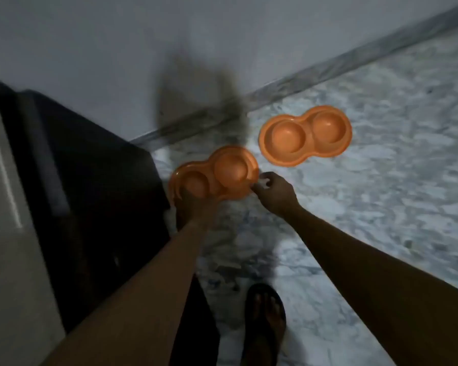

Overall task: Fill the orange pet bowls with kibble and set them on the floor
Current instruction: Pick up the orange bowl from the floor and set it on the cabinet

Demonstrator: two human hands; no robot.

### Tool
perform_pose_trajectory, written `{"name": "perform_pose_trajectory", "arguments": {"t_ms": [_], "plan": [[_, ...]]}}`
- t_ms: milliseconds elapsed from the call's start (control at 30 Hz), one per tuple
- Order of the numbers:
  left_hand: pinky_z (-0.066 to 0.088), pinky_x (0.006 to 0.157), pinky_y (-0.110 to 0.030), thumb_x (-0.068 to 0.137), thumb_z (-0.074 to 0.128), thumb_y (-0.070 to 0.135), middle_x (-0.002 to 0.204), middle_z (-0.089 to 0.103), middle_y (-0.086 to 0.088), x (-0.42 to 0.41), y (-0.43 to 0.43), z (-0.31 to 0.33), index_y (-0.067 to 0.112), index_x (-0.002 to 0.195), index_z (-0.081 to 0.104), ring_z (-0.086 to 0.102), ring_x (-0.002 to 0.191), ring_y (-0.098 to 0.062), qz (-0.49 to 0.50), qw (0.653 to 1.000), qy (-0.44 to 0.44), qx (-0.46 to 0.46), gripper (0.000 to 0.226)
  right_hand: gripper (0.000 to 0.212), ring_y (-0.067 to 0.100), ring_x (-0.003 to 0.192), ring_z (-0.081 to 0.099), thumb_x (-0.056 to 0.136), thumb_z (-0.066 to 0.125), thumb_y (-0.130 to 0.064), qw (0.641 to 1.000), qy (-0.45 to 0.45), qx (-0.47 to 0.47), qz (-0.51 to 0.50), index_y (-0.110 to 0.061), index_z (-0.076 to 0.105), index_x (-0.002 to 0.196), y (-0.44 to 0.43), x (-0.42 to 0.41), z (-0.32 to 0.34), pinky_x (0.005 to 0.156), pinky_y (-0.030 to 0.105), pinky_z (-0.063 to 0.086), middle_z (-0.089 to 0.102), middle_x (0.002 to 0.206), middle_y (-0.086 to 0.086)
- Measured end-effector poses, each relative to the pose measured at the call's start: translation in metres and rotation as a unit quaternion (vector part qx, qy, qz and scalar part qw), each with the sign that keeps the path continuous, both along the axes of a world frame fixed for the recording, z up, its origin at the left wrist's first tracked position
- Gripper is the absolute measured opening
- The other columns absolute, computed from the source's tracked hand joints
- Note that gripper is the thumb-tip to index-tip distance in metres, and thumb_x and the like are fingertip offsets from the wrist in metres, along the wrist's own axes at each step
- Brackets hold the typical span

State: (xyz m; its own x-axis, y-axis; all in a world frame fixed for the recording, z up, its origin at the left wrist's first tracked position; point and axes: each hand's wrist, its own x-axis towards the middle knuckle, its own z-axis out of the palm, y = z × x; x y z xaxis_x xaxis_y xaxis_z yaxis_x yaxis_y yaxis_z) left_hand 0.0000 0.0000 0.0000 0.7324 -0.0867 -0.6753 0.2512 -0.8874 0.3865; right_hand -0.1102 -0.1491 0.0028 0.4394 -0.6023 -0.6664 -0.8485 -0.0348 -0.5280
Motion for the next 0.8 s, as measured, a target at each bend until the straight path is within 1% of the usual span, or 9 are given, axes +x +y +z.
{"name": "perform_pose_trajectory", "arguments": {"t_ms": [100,167,267,433,533,633,700,733,800], "plan": [[0.034,0.112,-0.047,0.087,0.06,0.044,0.161,0.023,-0.013,0.012,0.003,-0.049,0.02,0.158,0.009,0.036,0.139,-0.04,0.082,0.996,0.013,0.035,0.091,0.071,0.04,0.127,0.056,0.093,0.064,-0.052,1.0,-0.015,-0.008,-0.024,-0.015,0.045,0.151,0.006,0.025,-0.055,0.102,0.046,0.048,0.059,0.139,0.02],[0.031,0.112,-0.046,0.091,0.059,0.041,0.162,0.021,-0.015,0.022,0.006,-0.08,0.015,0.158,0.006,0.033,0.141,-0.04,0.111,0.993,0.009,0.038,0.089,0.07,0.041,0.127,0.054,0.093,0.064,-0.049,0.999,-0.008,-0.029,-0.04,-0.015,0.044,0.151,0.009,0.036,-0.081,0.103,0.047,0.045,0.055,0.138,0.021],[0.033,0.113,-0.045,0.09,0.06,0.035,0.157,0.032,-0.017,0.035,0.004,-0.105,0.012,0.157,0.015,0.038,0.139,-0.041,0.153,0.988,-0.01,0.005,0.083,0.054,0.042,0.126,0.051,0.095,0.063,-0.036,0.997,0.002,-0.067,-0.041,-0.013,0.054,0.143,0.012,0.042,-0.099,0.098,0.046,0.044,0.058,0.13,0.024],[0.039,0.108,-0.052,0.089,0.062,0.028,0.144,0.048,-0.015,0.03,0.001,-0.072,0.017,0.143,0.041,0.05,0.128,-0.04,0.164,0.985,-0.041,-0.036,0.06,0.062,0.04,0.118,0.056,0.084,0.057,-0.046,0.992,-0.039,-0.072,-0.1,-0.01,0.062,0.135,0.01,0.021,-0.065,0.091,0.048,0.05,0.068,0.105,0.02],[0.044,0.105,-0.046,0.091,0.059,0.019,0.141,0.046,-0.015,0.008,-0.007,0.003,0.015,0.135,0.05,0.052,0.124,-0.036,0.133,0.984,-0.074,-0.088,0.045,0.061,0.038,0.105,0.063,0.083,0.062,-0.044,0.984,-0.069,-0.07,-0.149,-0.009,0.066,0.133,-0.004,-0.01,0.01,0.09,0.052,0.054,0.07,0.096,0.021],[0.039,0.103,-0.037,0.093,0.056,0.012,0.144,0.038,-0.014,-0.02,-0.026,0.109,0.015,0.132,0.054,0.05,0.123,-0.032,0.1,0.982,-0.122,-0.106,0.04,0.048,0.037,0.086,0.069,0.082,0.066,-0.043,0.974,-0.082,-0.063,-0.2,-0.009,0.072,0.114,-0.019,-0.045,0.113,0.085,0.057,0.057,0.071,0.091,0.024],[0.038,0.103,-0.035,0.09,0.056,0.012,0.142,0.043,-0.014,-0.039,-0.034,0.186,0.014,0.13,0.056,0.049,0.125,-0.031,0.084,0.977,-0.143,-0.136,0.04,0.049,0.038,0.086,0.07,0.081,0.069,-0.041,0.965,-0.082,-0.056,-0.243,-0.007,0.07,0.116,-0.023,-0.07,0.191,0.083,0.06,0.058,0.072,0.095,0.022],[0.038,0.103,-0.036,0.089,0.057,0.011,0.138,0.051,-0.015,-0.048,-0.035,0.221,0.013,0.129,0.058,0.05,0.125,-0.031,0.074,0.973,-0.153,-0.156,0.04,0.048,0.037,0.088,0.071,0.08,0.069,-0.04,0.961,-0.085,-0.064,-0.255,-0.01,0.071,0.118,-0.022,-0.082,0.229,0.083,0.06,0.058,0.073,0.095,0.018],[0.044,0.099,-0.039,0.085,0.058,0.01,0.123,0.063,-0.014,-0.063,-0.033,0.289,0.011,0.122,0.063,0.056,0.118,-0.033,0.081,0.962,-0.169,-0.196,0.037,0.052,0.026,0.084,0.071,0.084,0.068,-0.036,0.954,-0.095,-0.084,-0.272,-0.016,0.068,0.132,-0.014,-0.102,0.308,0.084,0.057,0.06,0.071,0.085,-0.004]]}}
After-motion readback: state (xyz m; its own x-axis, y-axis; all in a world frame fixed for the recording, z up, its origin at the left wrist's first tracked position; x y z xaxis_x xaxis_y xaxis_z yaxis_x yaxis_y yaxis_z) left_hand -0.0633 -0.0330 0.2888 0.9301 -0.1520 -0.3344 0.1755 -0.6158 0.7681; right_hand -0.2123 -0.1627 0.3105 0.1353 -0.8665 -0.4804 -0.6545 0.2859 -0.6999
